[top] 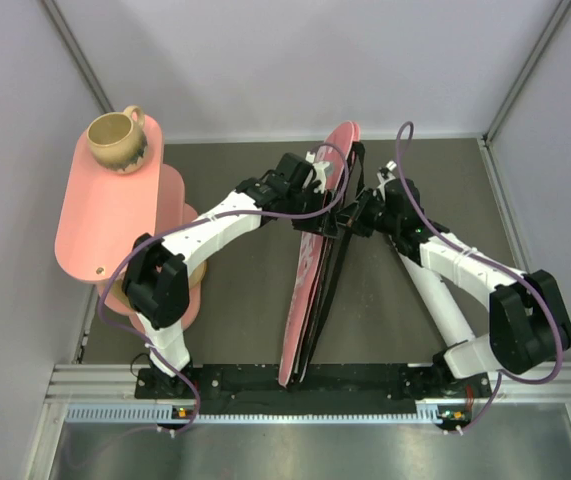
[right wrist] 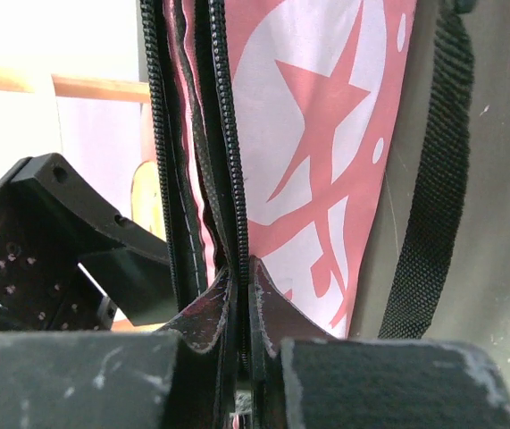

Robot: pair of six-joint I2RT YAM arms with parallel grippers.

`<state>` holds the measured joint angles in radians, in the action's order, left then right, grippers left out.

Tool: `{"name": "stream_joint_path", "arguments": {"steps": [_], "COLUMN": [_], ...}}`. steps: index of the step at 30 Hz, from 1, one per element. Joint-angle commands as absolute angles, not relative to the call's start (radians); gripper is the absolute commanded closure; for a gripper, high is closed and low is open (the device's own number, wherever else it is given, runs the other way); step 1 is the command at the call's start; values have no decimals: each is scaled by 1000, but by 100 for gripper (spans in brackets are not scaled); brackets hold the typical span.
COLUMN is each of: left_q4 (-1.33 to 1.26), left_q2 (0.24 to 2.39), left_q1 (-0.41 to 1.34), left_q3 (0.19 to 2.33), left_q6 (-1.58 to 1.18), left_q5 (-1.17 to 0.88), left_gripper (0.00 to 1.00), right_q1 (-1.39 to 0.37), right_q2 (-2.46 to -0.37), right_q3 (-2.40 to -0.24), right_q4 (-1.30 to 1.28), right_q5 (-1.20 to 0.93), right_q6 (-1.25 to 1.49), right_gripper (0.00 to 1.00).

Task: Pack up the badminton gear

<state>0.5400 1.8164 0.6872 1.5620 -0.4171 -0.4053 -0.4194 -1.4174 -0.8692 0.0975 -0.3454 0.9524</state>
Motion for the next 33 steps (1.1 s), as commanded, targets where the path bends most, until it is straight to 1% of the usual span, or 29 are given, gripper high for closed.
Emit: {"name": "stream_joint_path", "arguments": {"steps": [1, 3, 4, 6, 7, 9, 10, 11, 12, 14, 15, 18, 20, 25, 33], "left_q4": [592, 607, 610, 611, 611, 611, 609, 611, 609, 611, 611, 611, 604, 580, 558], "left_q2": [1789, 1786, 1786, 1783, 1781, 1778, 1776, 1775, 1773, 1767, 1766, 1764, 1760, 1752, 1735], "left_q1": [704, 704, 706, 704, 706, 704, 704, 703, 701, 701, 701, 695, 689, 680, 657], "left_q3": [1594, 1594, 1592, 1591, 1589, 1589, 1589, 1591, 1589, 1585, 1582, 1569, 1554, 1519, 1488], "left_q6": [-362, -360, -359, -356, -356, -350, -350, -348, -348, -347, -345, -351, -365, -391, -400], "left_q5": [-292, -273, -262, -262, -264, -275, -282, -293, -299, -307, -311, -339, -370, -397, -456], "left_gripper": [54, 64, 71, 78, 84, 89, 96, 99, 100, 100, 100, 100, 100, 100, 100], "right_q1": [-457, -460, -459, -460, -459, -460, -459, -459, -456, -446, -437, -384, -336, -279, -232], "right_q2": [-1330, -1321, -1318, -1305, -1301, -1293, -1290, -1292, -1293, -1298, -1295, -1286, -1282, -1353, -1488], "right_q3": [-890, -890, -891, -891, -893, -894, -900, -907, -914, -945, -953, -962, -968, -1048, -1173], "right_q4": [193, 180, 172, 158, 147, 134, 114, 101, 92, 39, 26, 15, 15, 2, 11], "right_q5": [-302, -293, -290, -284, -282, -279, -279, -281, -296, -299, -305, -340, -359, -417, -399], "right_q6": [1045, 1039, 1034, 1006, 994, 956, 940, 927, 887, 847, 824, 799, 781, 706, 695], "right_gripper": [100, 100, 100, 100, 99, 95, 93, 90, 79, 67, 57, 47, 42, 41, 41]}}
